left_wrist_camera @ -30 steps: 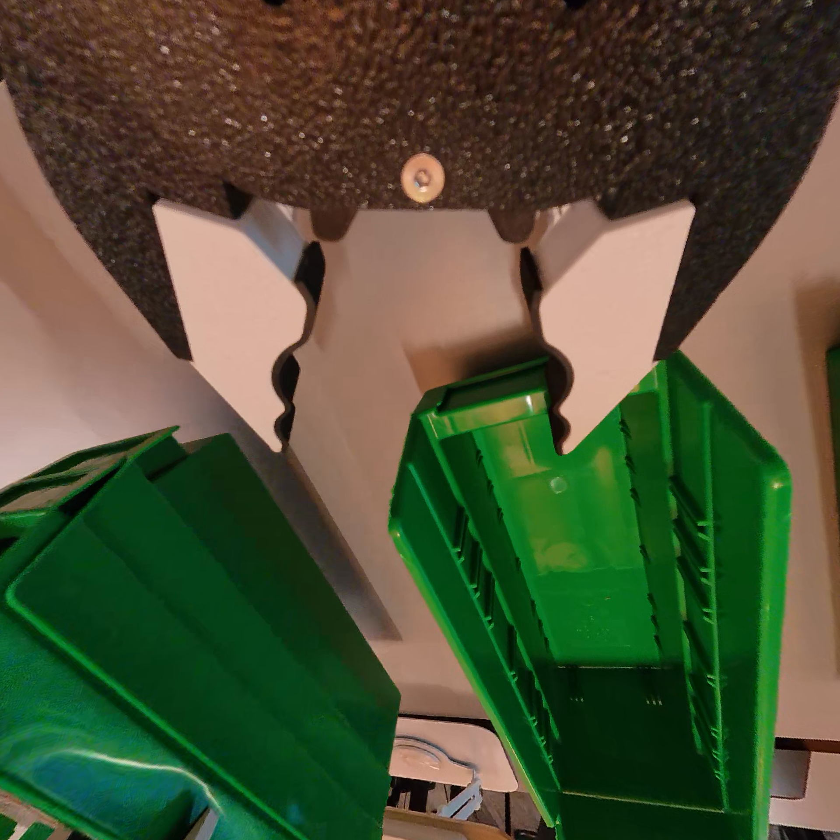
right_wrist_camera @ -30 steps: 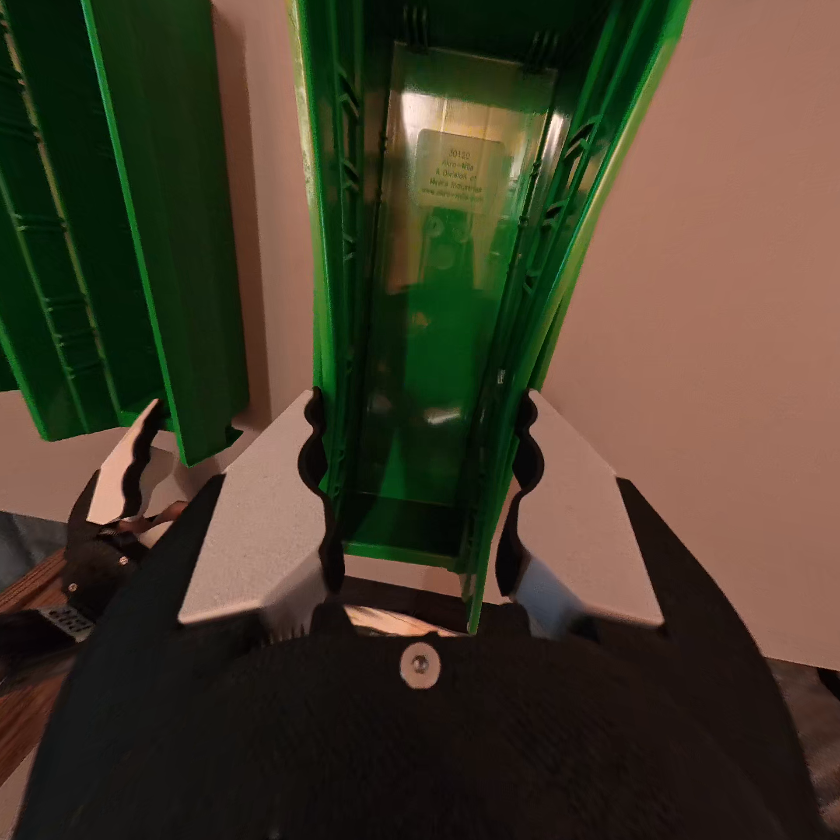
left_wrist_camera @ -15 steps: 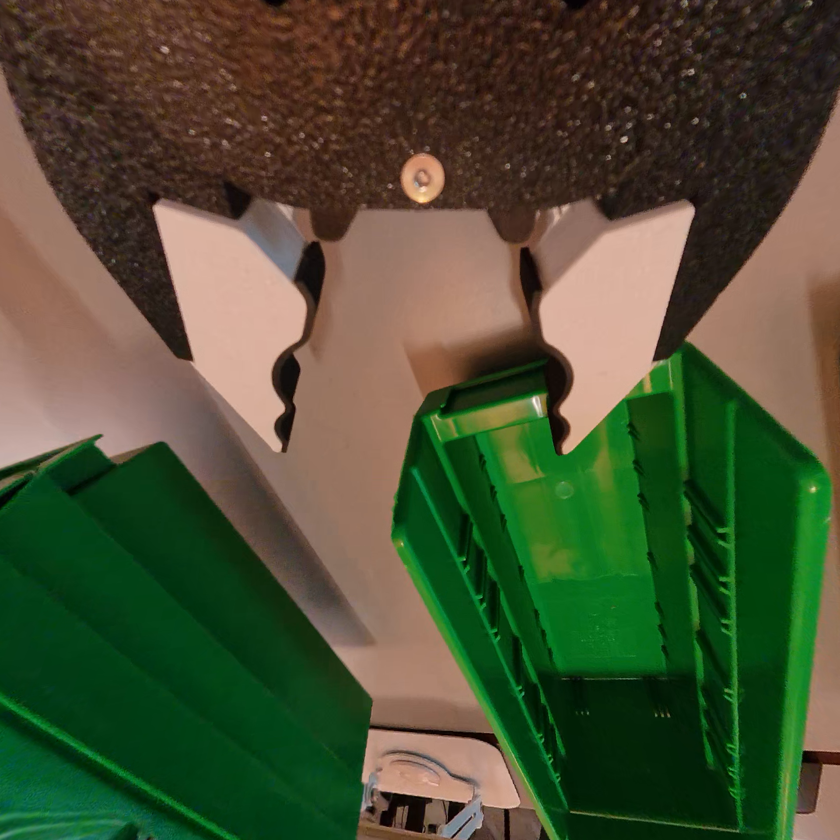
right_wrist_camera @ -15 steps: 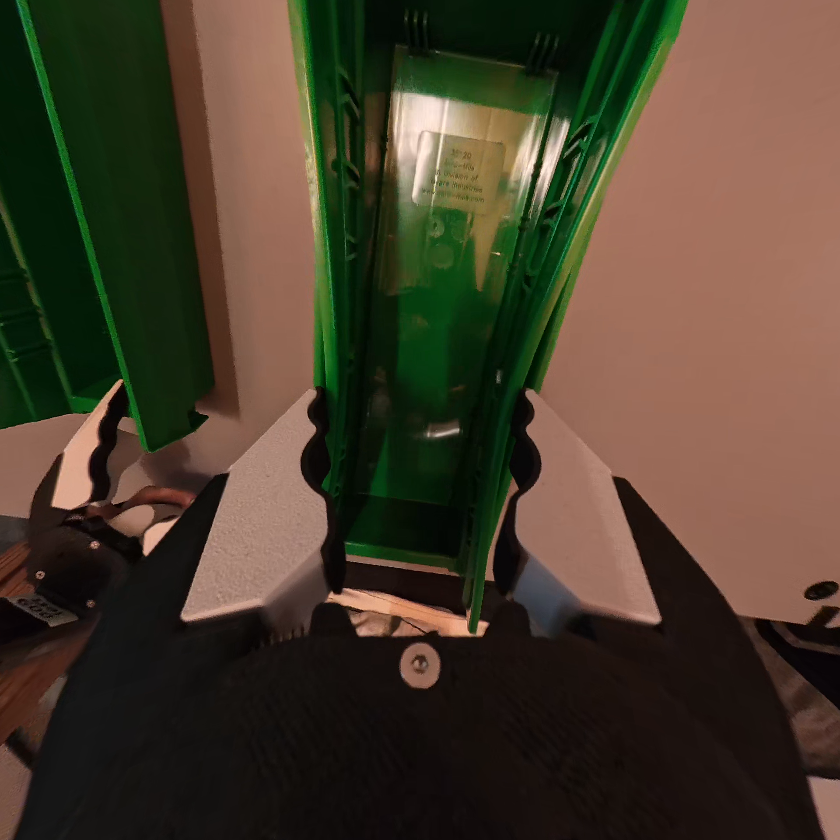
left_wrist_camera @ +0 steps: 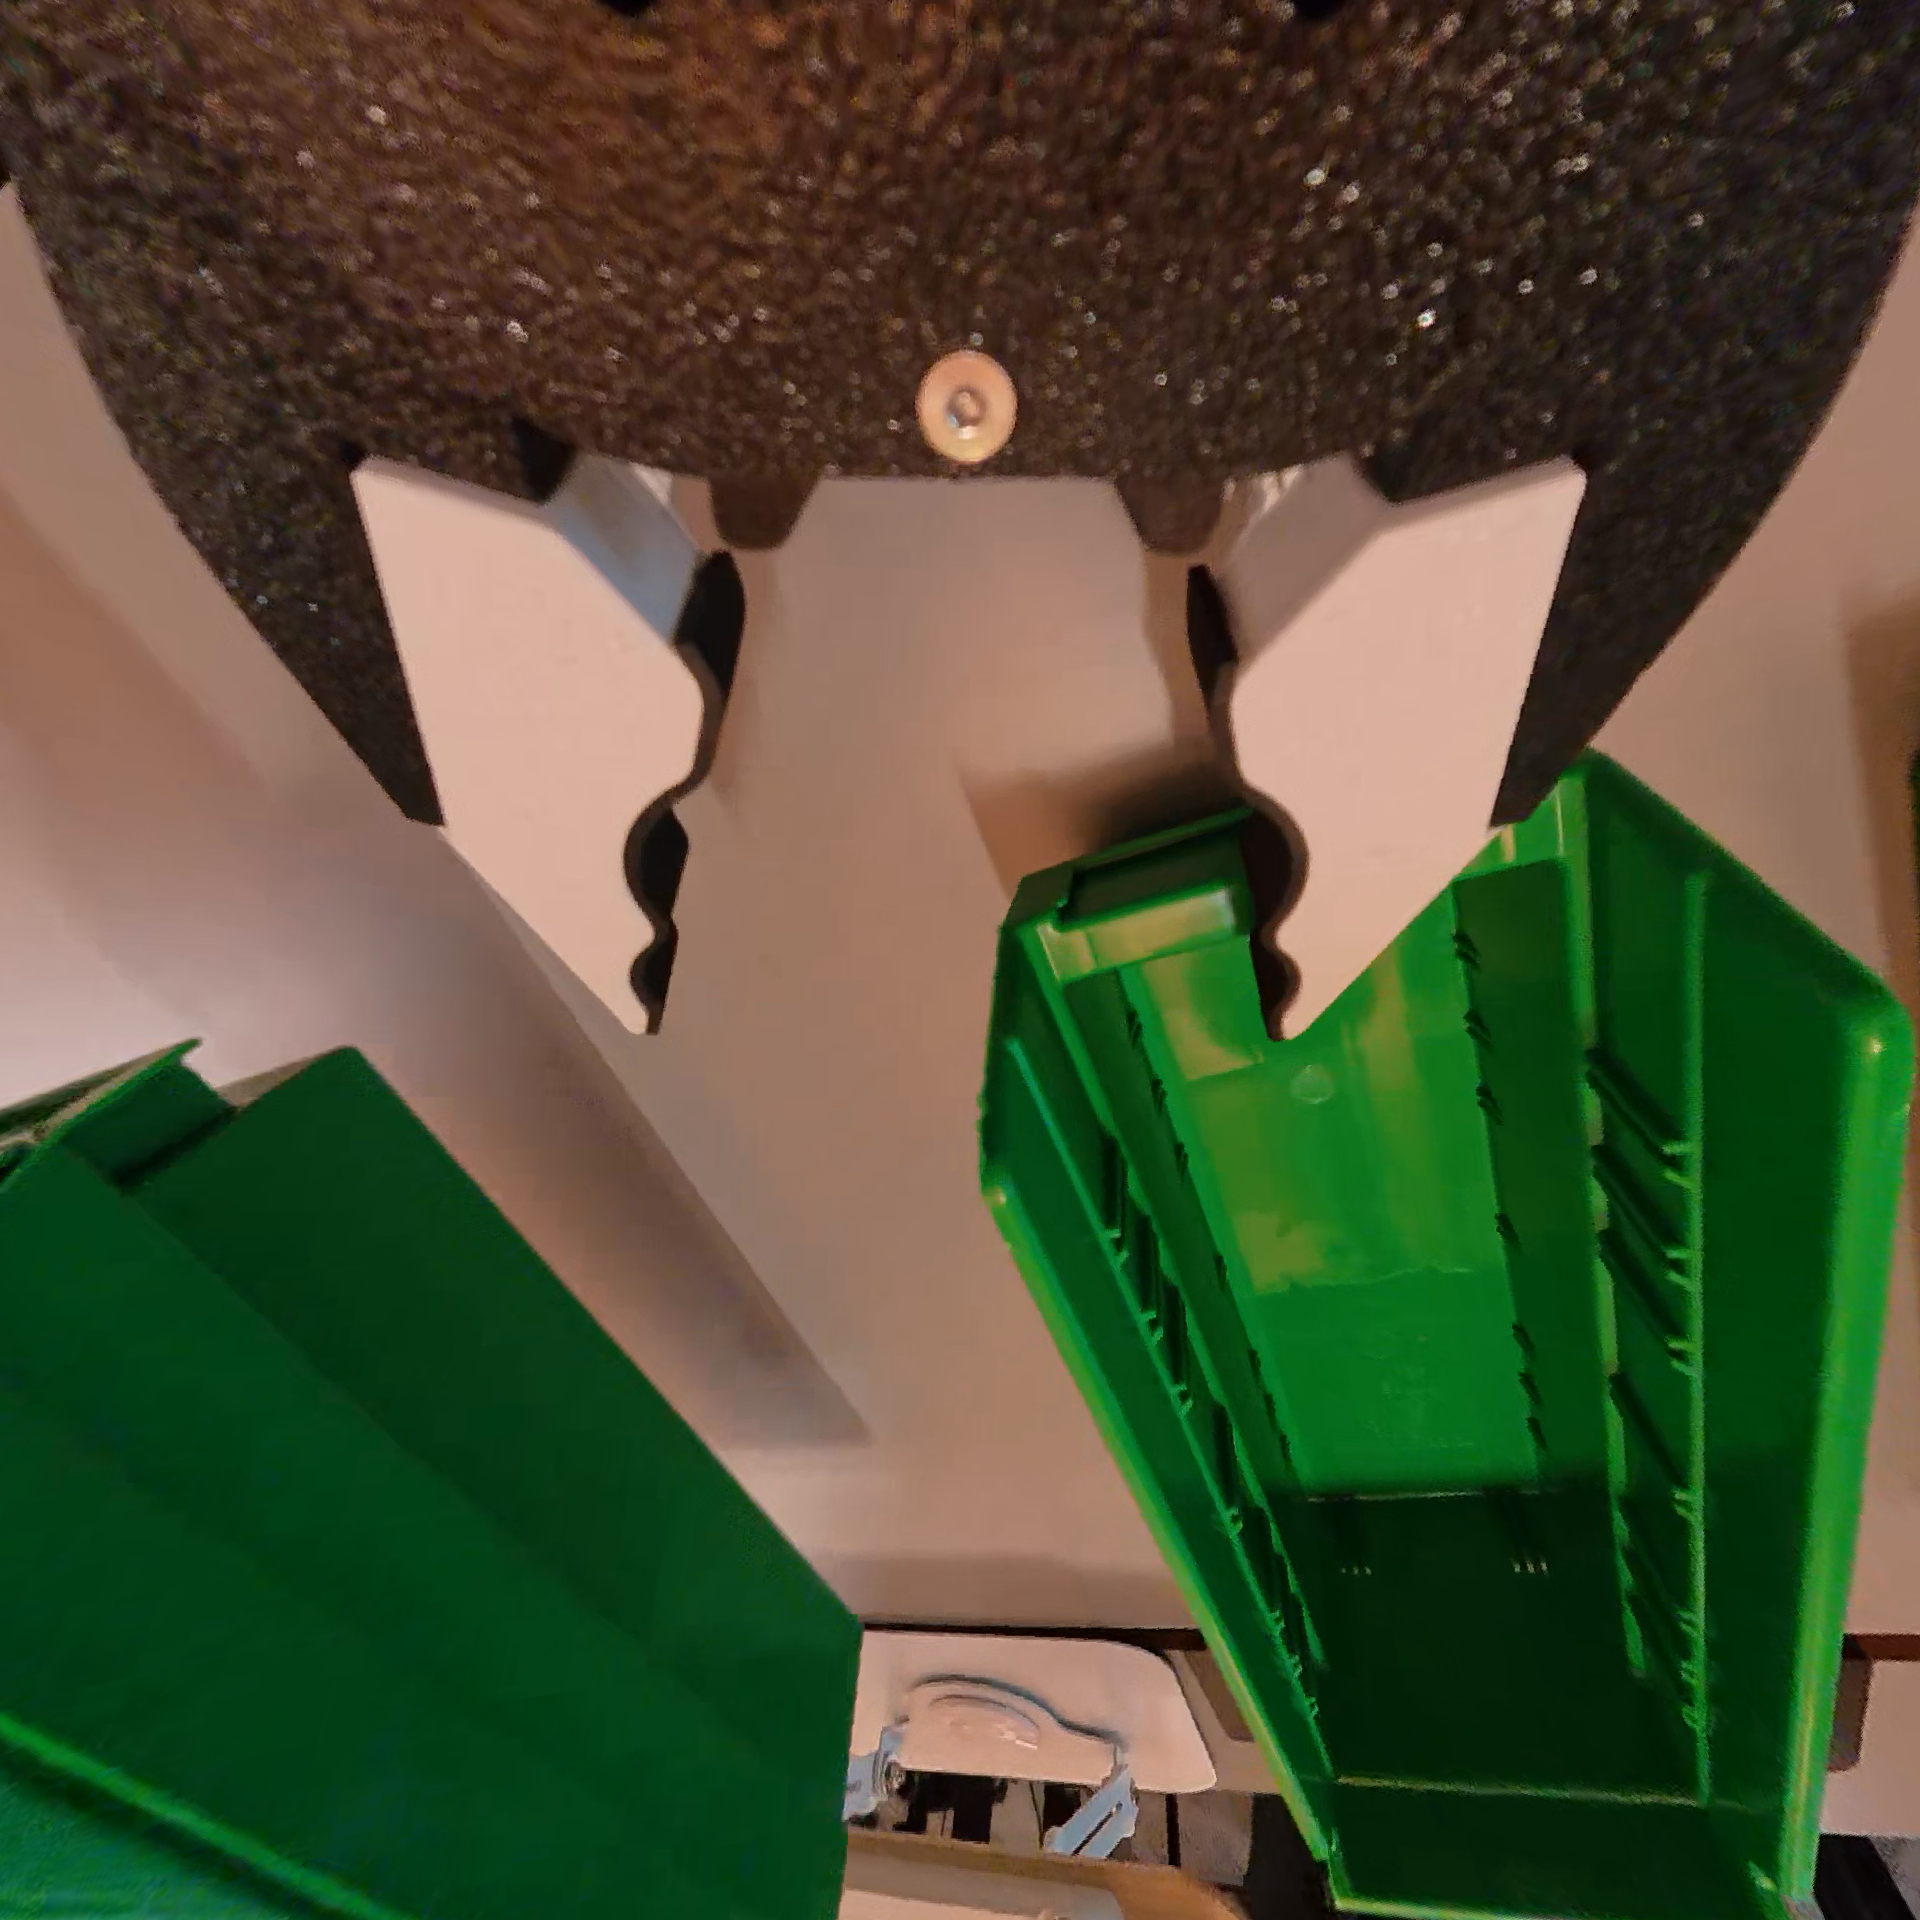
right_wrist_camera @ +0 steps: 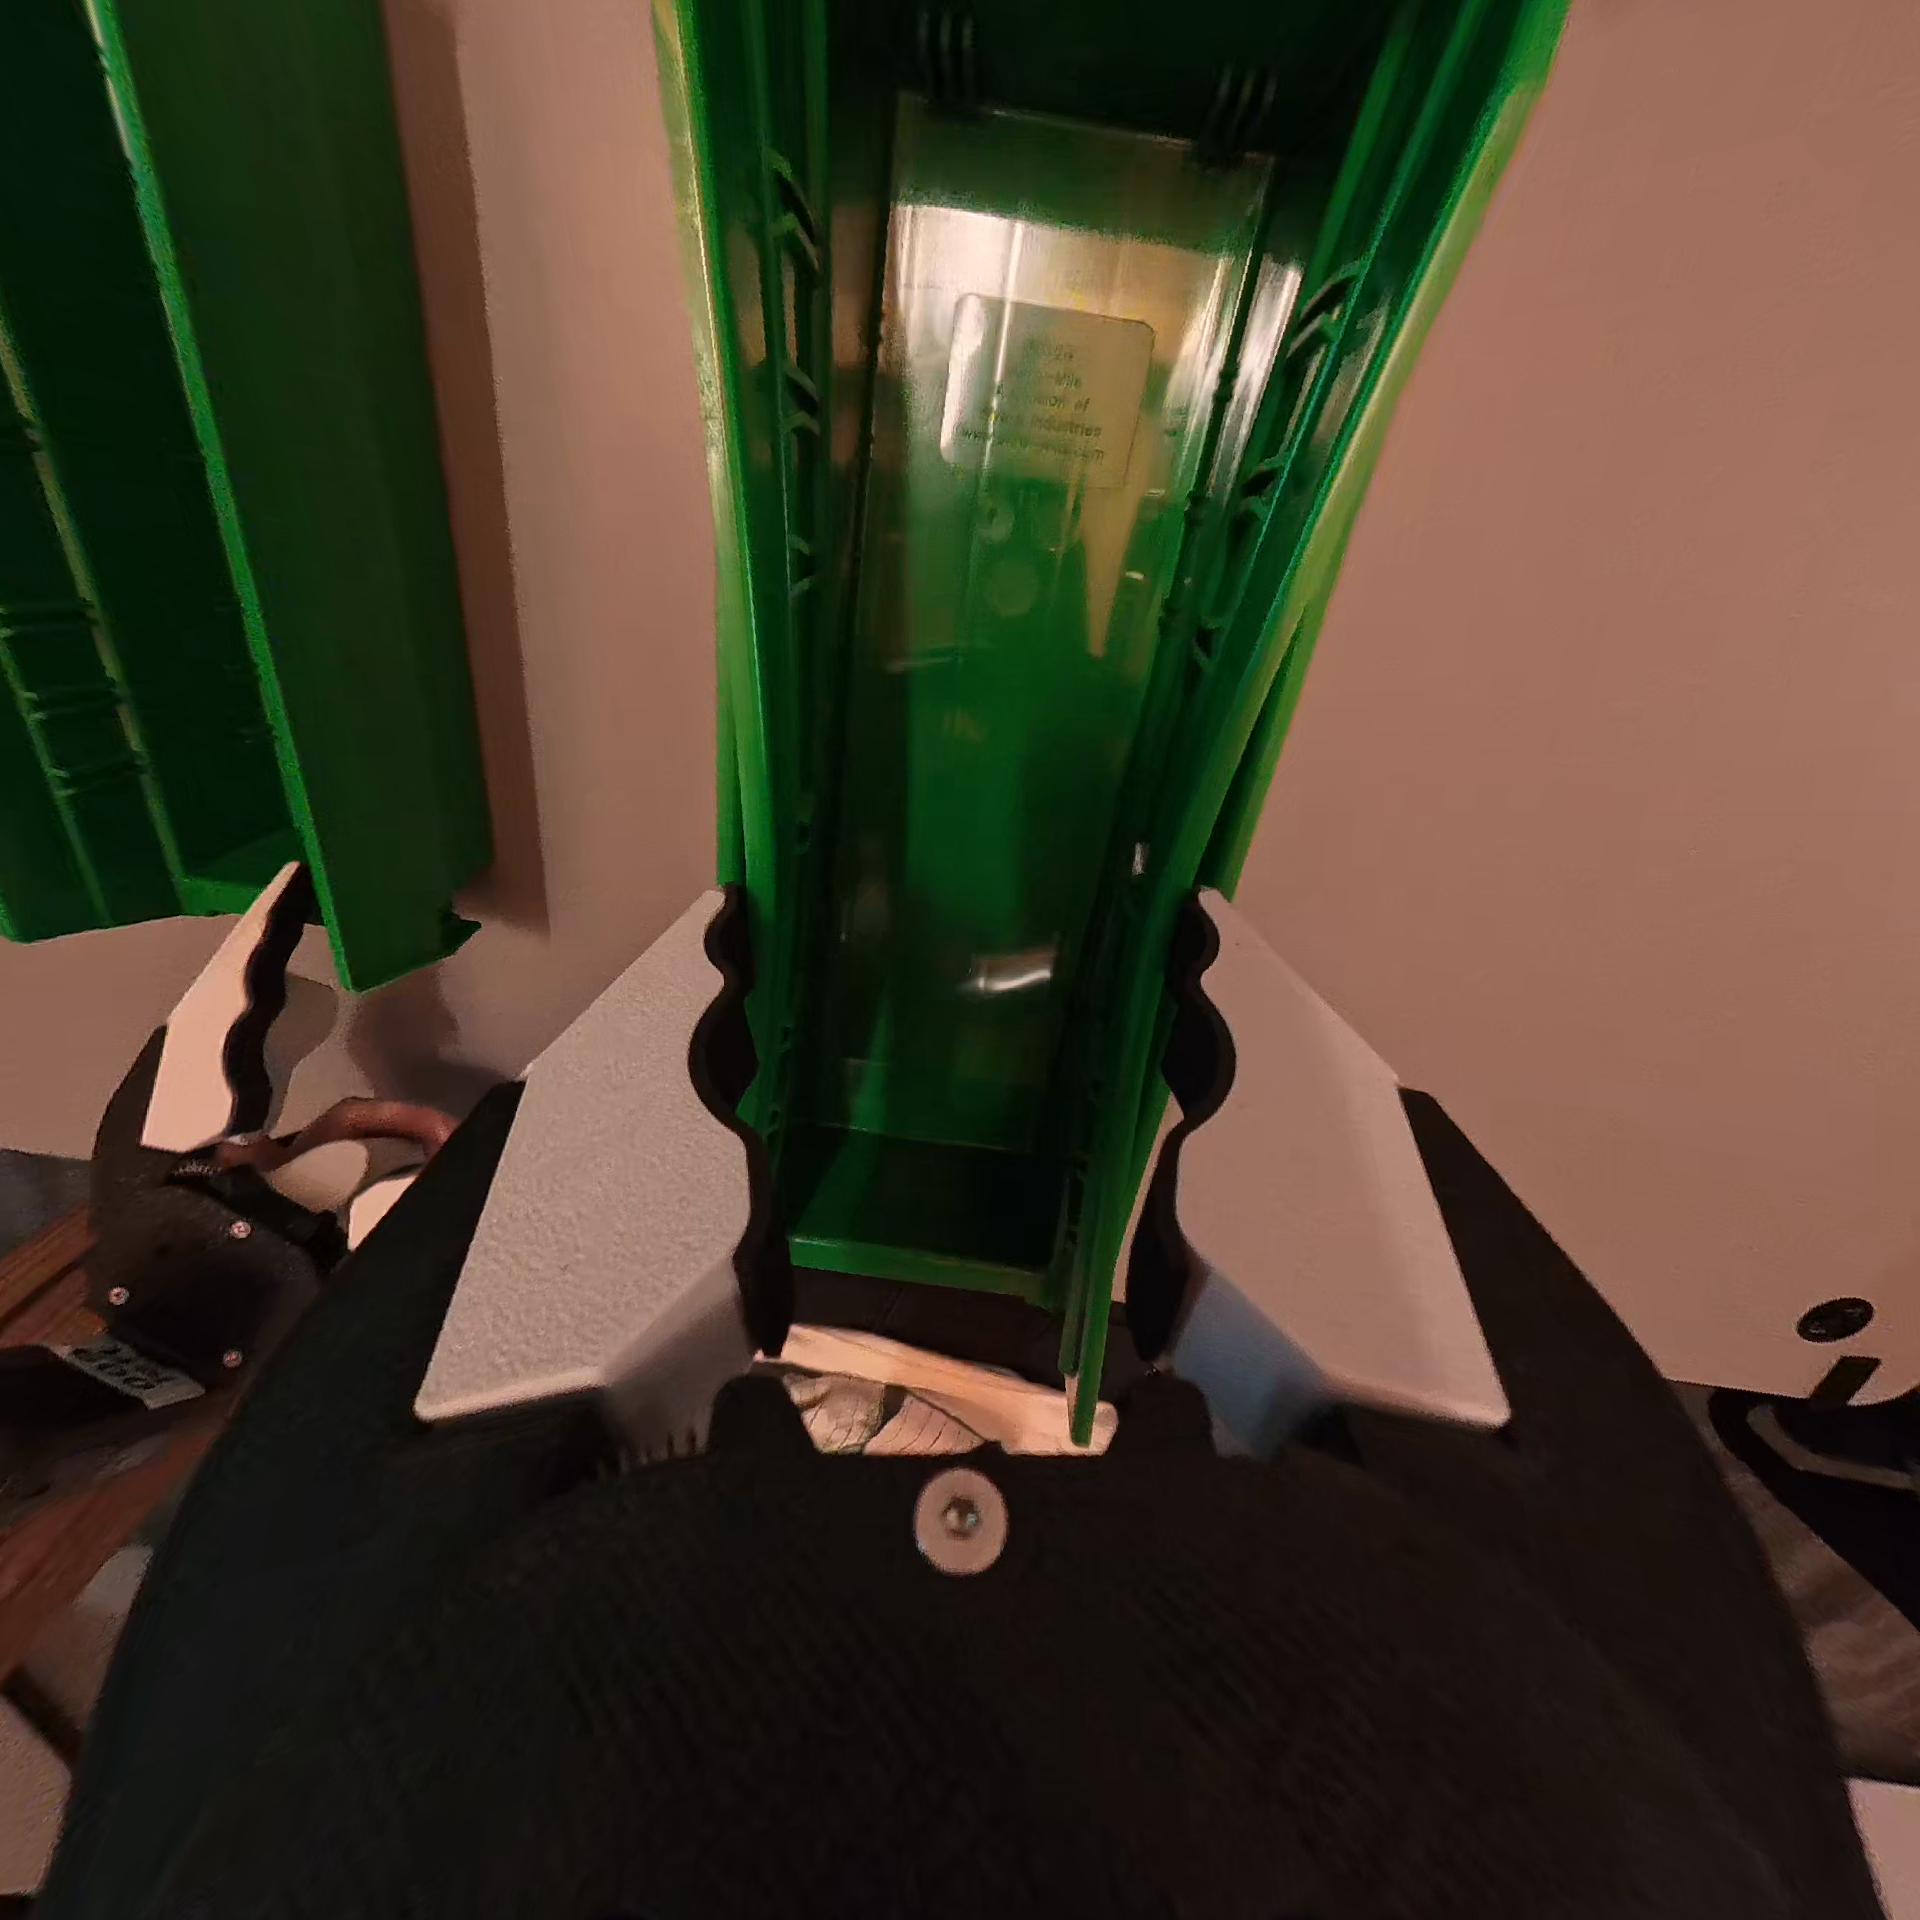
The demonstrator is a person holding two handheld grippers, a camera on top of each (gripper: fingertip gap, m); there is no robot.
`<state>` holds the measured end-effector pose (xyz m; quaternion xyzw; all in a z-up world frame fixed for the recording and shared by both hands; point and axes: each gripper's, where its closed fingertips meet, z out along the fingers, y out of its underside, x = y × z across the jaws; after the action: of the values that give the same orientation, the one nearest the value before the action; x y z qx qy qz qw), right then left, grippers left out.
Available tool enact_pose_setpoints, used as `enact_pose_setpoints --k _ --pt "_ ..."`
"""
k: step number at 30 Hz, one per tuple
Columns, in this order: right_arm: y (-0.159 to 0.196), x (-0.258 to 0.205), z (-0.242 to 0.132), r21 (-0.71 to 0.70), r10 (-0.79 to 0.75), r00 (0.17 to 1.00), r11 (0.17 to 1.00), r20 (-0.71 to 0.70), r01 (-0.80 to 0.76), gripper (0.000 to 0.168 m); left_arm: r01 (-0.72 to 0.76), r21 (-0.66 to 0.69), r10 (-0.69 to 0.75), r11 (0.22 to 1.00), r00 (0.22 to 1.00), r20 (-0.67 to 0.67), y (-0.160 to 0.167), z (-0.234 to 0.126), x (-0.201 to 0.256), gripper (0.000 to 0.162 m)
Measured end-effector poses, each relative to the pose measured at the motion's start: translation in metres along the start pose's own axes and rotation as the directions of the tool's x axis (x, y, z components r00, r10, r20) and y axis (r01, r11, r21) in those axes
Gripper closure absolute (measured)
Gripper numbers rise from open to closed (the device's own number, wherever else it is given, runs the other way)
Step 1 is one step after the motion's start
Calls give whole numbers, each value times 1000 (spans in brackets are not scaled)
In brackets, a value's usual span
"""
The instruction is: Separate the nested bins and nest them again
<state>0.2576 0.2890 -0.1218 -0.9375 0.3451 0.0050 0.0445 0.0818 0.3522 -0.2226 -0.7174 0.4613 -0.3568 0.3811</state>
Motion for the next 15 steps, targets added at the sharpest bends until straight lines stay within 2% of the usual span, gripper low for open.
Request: enact_pose_setpoints --k 6,10,12,14,15 --pt "3 9 5 -13 -4 1000 1000 -25 4 87 -5 70 6 998 1000 -16 -22 -13 13 59" --pt "4 11 7 -1 -6 1000 1000 -18 6 87 45 100 -34 994 994 -103 -37 -22 39 70" --pt "6 10 10 0 -3 1000 1000 3 3 87 85 89 -75 992 991 -107 -39 -22 48 69" --pt "8 9 15 -2 -6 1000 1000 12 6 87 109 73 -99 991 985 -140 -42 -23 61 88" --pt "9 8 17 -1 -9 1000 1000 10 9 87 119 64 -112 991 988 -103 -42 -27 61 96"
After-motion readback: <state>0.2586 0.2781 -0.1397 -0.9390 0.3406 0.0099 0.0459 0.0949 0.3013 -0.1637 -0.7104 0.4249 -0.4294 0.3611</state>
